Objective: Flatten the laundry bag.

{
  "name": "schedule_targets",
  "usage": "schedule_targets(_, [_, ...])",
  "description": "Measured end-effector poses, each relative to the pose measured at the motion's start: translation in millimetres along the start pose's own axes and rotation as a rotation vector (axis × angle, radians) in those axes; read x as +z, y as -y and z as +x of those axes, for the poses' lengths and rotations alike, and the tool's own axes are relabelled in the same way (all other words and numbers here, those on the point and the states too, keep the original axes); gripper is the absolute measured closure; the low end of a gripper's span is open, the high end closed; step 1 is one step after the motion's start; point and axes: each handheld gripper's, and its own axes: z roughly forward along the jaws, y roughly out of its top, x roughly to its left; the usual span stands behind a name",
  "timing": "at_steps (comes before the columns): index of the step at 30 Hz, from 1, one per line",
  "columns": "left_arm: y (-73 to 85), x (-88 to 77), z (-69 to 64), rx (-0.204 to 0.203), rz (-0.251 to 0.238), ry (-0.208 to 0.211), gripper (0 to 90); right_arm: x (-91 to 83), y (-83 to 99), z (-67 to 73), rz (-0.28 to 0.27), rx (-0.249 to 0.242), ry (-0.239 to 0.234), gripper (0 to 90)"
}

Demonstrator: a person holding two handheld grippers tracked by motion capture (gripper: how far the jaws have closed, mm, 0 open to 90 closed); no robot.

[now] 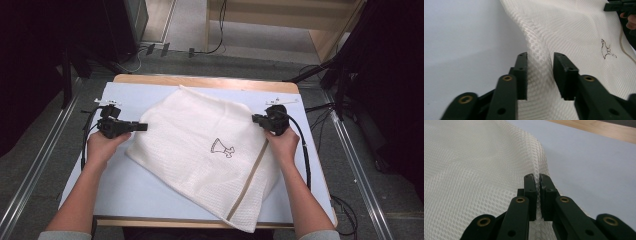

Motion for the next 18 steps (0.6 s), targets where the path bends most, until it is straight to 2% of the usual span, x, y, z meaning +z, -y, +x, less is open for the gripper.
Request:
schedule_targets(2, [-0.9, -3.0, -0.8, 0.012, -0.003, 0.002, 60.5, -3.1, 3.3, -4.9, 0.002, 0.016, 0.041, 87.2])
schedule_targets(3, [-0.9, -5.1, -2.5, 0.020, -0.007, -0.007, 59.3, -6.6, 7.7, -12.4, -0.008, 0.034, 0.066, 86.9])
schedule_targets(6, [1.8, -8.3, -5.5, 0.036, 0.001, -0.022, 56.1, -8.9, 15.0, -22.4, 0.003, 0.042, 0.101, 86.0])
schedule_targets(9, [5.5, -8.9, -7.1, 0.049, 0.012, -0.033, 51.9, -6.0, 22.3, -30.4, 0.033, 0.073, 0.079, 83.3])
schedule_targets(10, [11.2, -7.7, -8.2, 0.066, 0.039, -0.048, 50.3, -5.5, 23.9, -30.4, 0.034, 0.066, 0.074, 81.2])
schedule_targets(13, [19.0, -6.5, -7.8, 0.078, 0.072, -0.071, 48.4, -9.9, 22.6, -29.7, 0.008, 0.056, 0.051, 68.9])
schedule_targets(15, [24.6, -7.1, -7.5, 0.077, 0.071, -0.086, 46.0, -16.1, 21.3, -30.8, -0.004, 0.058, 0.043, 63.1])
schedule_targets(18, [33.0, -7.6, -7.1, 0.071, 0.062, -0.088, 42.5, -26.7, 21.2, -33.3, -0.016, 0.057, 0.040, 54.9])
